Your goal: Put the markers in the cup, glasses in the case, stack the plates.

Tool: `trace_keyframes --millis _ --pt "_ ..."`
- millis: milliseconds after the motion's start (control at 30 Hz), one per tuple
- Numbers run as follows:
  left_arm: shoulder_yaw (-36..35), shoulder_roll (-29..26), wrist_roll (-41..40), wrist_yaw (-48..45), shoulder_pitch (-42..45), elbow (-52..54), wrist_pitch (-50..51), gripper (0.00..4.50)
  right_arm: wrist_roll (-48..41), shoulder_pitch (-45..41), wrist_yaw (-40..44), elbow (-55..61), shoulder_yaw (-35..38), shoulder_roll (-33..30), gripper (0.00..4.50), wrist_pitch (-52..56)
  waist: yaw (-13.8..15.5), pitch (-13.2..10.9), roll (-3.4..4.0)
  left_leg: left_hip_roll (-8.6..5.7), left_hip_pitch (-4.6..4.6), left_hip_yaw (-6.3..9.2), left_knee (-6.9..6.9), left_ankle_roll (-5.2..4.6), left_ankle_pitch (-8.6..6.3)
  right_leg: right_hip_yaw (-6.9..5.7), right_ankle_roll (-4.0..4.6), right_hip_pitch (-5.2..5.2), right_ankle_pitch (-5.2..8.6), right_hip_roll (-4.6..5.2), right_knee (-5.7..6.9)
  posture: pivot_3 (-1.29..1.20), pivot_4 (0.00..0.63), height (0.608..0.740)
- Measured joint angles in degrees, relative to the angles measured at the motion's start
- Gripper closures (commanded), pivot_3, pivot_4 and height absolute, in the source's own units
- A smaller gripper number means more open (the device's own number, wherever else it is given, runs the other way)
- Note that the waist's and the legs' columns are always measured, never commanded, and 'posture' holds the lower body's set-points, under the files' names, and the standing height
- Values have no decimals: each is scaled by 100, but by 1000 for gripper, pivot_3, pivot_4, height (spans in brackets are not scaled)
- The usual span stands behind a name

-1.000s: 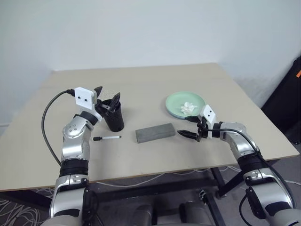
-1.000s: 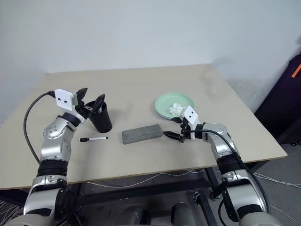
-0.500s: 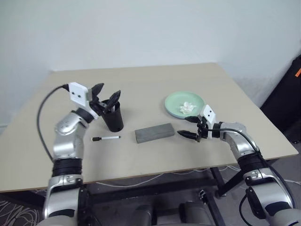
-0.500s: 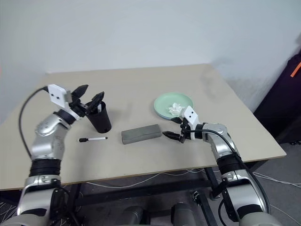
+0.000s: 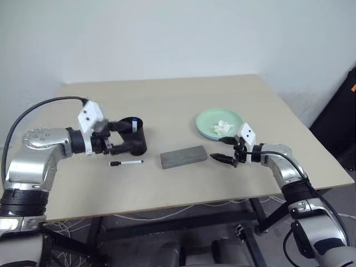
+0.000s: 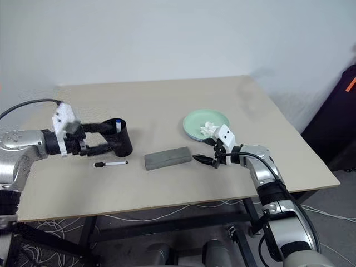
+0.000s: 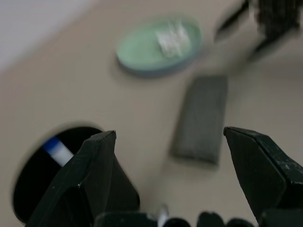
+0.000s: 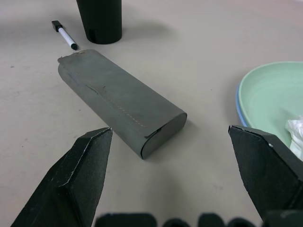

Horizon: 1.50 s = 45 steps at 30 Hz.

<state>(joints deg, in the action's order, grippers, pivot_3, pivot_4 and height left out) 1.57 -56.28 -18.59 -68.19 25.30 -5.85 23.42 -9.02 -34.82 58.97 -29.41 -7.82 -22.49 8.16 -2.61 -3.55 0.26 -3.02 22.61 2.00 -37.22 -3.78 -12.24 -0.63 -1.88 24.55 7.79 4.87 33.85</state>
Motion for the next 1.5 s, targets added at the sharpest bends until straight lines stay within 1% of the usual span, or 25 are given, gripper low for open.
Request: trace_keyframes --millis 33,167,300,400,633,867,1067,1233,1400,1500 --pt "236 -92 219 -115 59 -104 -35 650 1 -1 0 -2 0 10 223 -1 1 0 0 0 0 1 3 0 0 0 0 1 0 0 0 0 0 740" --pt "918 -129 973 -357 401 -664 -329 650 2 -41 -1 -13 -8 49 223 -5 4 0 0 2 2 5 11 0 0 -3 0 11 0 -1 0 0 0 740" --pt "1157 -102 1352 -493 670 -1056 -586 650 3 -47 -3 -29 -6 46 223 -7 3 0 -1 1 5 1 16 0 0 3 -9 19 -3 -2 -4 0 0 740" --pt "1559 50 1946 -544 1297 -1943 -970 650 7 -70 -6 -51 -6 77 223 -22 5 0 -2 -1 2 -1 16 0 1 0 -16 13 -5 -2 -5 0 0 740" --pt "1947 441 2621 -750 1904 -3244 -1667 650 7 -70 -27 -70 1 70 223 -56 4 1 -4 -2 3 -5 14 -1 1 5 -17 15 -6 -4 -4 0 0 740" --pt "2128 716 3164 -807 2406 -4280 -2227 650 7 -70 -58 -79 3 75 223 -79 4 1 -7 -2 4 -6 0 -2 2 5 -18 8 -6 -4 -1 0 0 740" --pt "2182 932 3415 -813 2583 -4976 -2543 650 7 -70 -73 -85 3 80 223 -89 5 1 -8 -2 5 -4 -8 -3 2 4 -18 5 -6 -2 0 0 0 740" --pt "2216 1125 3612 -804 2713 -5437 -2751 650 7 -70 -116 -87 3 82 223 -90 5 2 -10 -2 4 -4 -9 -4 2 3 -19 4 -7 -2 1 0 0 740" --pt "2219 1181 3703 -815 2803 -5626 -2890 650 7 -70 -129 -87 3 83 223 -94 4 2 -10 -2 2 -3 -13 -4 2 3 -19 -1 -7 -1 2 0 0 740" --pt "2217 1195 3733 -874 2816 -5664 -2931 1199 6 -70 -132 -87 3 83 223 -95 4 2 -10 -2 2 -3 -16 -4 1 3 -19 -1 -7 -1 4 0 0 740"
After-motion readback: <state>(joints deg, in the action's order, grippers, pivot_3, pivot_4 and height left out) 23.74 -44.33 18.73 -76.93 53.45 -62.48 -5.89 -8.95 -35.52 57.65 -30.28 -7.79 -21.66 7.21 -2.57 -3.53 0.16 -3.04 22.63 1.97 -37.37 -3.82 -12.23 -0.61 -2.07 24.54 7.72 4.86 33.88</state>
